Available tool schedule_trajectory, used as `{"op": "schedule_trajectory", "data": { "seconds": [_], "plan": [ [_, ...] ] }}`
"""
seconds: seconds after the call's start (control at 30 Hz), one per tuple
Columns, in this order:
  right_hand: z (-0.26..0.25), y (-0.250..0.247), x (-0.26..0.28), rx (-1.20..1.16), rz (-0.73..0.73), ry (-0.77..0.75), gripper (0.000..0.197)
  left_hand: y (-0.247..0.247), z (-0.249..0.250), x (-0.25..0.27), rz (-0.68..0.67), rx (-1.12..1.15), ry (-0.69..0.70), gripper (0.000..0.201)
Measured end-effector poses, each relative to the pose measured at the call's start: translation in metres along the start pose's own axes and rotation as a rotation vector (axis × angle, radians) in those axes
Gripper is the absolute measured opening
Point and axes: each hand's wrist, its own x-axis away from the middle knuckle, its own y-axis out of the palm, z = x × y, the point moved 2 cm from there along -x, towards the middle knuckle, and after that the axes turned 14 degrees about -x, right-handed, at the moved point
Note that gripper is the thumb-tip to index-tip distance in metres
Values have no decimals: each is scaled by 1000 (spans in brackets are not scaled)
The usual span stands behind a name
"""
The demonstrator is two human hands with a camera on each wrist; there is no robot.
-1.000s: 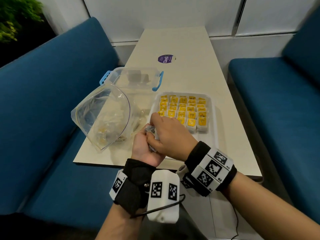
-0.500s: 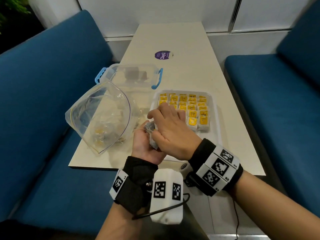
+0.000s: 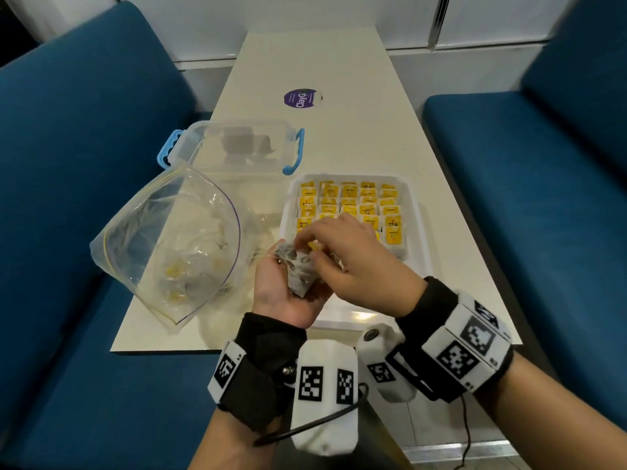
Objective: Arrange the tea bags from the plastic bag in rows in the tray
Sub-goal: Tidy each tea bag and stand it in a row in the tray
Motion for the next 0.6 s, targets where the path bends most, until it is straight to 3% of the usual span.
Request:
{"op": "schedule_trajectory", "data": {
  "seconds": [0.2, 0.3, 0.4, 0.6],
  "plan": [
    [6, 3, -12, -96, 84, 42, 27, -1, 3, -7, 59, 20, -46, 40],
    [7, 1, -16, -10, 127, 58, 26, -2, 6, -11, 62, 24, -58, 55],
    [7, -3, -20, 49, 221, 45, 25, -3, 8, -15, 82, 13, -72, 45],
    [11, -21, -25, -296, 146, 221, 25, -3, 9, -24, 37, 80, -112, 36]
  ]
}}
